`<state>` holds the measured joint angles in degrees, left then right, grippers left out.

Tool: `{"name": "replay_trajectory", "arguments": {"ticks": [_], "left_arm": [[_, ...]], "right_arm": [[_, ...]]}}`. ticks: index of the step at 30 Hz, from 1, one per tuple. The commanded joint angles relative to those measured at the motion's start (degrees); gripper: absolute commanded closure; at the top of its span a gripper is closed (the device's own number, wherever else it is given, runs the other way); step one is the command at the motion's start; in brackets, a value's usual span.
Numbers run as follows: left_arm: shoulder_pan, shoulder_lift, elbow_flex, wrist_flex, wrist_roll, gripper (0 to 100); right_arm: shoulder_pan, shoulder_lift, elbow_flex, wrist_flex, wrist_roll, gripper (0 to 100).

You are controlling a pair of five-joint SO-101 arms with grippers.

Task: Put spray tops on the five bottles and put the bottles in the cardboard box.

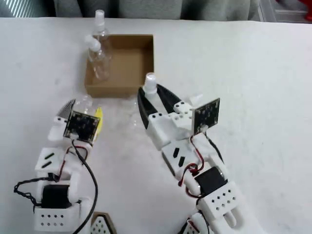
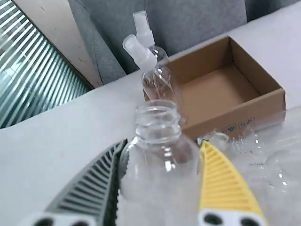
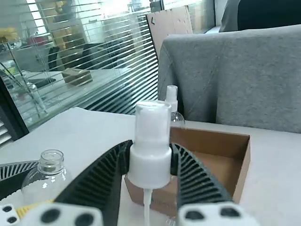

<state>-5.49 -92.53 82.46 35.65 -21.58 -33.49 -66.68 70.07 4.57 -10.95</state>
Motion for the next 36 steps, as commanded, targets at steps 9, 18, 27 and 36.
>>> {"name": "replay_trajectory", "arguments": {"ticks": [9, 18, 27, 36], "left_arm": [[10.2, -3.6, 5.8, -14.9, 0.1, 97], [15.4, -3.6, 14.9, -25.7, 0.1, 98], [15.4, -3.6, 14.9, -22.8, 0.1, 98], [15.4, -3.6, 14.9, -16.8, -0.3, 98]], "right_arm": [[-0.6, -1.0, 0.5, -8.4, -0.6, 98.1], [0.7, -1.0, 0.4, -17.3, -0.6, 98.1], [6.2, -1.5, -0.1, -23.6, -0.6, 98.1], [6.5, -1.5, -2.7, -24.9, -12.8, 98.1]]}}
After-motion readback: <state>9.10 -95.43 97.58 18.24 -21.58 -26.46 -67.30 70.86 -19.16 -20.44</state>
